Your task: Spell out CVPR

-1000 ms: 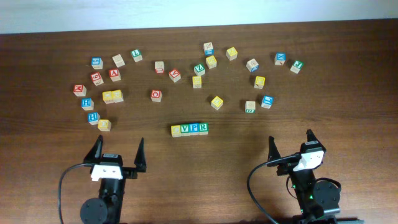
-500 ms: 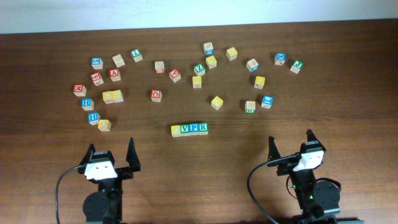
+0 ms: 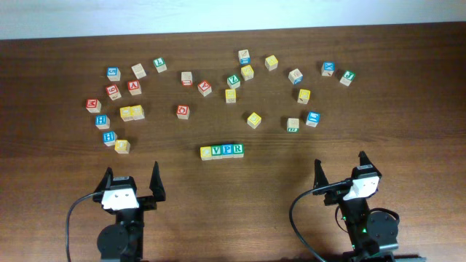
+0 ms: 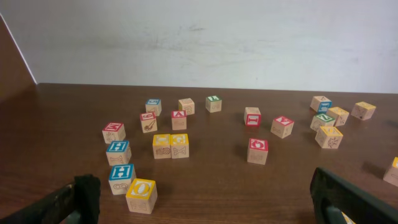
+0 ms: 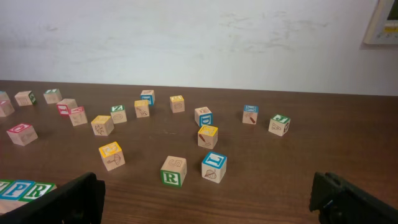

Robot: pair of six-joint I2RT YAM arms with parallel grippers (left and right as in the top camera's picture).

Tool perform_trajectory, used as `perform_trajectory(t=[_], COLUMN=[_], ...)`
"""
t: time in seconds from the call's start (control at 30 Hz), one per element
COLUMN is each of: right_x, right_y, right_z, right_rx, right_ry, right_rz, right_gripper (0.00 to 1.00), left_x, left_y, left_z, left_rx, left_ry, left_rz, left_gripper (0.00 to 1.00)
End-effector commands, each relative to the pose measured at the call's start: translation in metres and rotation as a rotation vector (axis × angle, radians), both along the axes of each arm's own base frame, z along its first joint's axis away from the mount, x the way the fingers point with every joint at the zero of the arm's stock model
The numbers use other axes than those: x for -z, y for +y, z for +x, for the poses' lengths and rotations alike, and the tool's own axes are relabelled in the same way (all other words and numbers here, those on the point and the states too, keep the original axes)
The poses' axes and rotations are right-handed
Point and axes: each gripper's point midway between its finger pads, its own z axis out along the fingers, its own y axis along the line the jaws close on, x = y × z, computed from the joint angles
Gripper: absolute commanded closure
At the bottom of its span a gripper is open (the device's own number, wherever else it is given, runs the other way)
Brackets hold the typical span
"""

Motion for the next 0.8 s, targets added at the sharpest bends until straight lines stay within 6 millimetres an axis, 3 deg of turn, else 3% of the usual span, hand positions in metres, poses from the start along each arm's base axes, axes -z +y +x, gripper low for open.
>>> perform_trajectory(t=[0.0, 0.77], right_x=[0.0026, 0.0035], right_y=[-0.0018, -0.0064], right_z=[0.0, 0.0004], right_rx=[0.009, 0.035], right_ry=[0.005, 0.008], right_rz=[0.002, -0.001], right_gripper=[0.02, 0.02], left_x=[0.0018, 0.0009], left_y=[0.0012, 0.001], left_z=[-0.0003, -0.0003], left_rx=[-0.005, -0.004], left_ry=[0.004, 0.0], left_rz=[-0.01, -0.01], left_gripper=[0.01, 0.01])
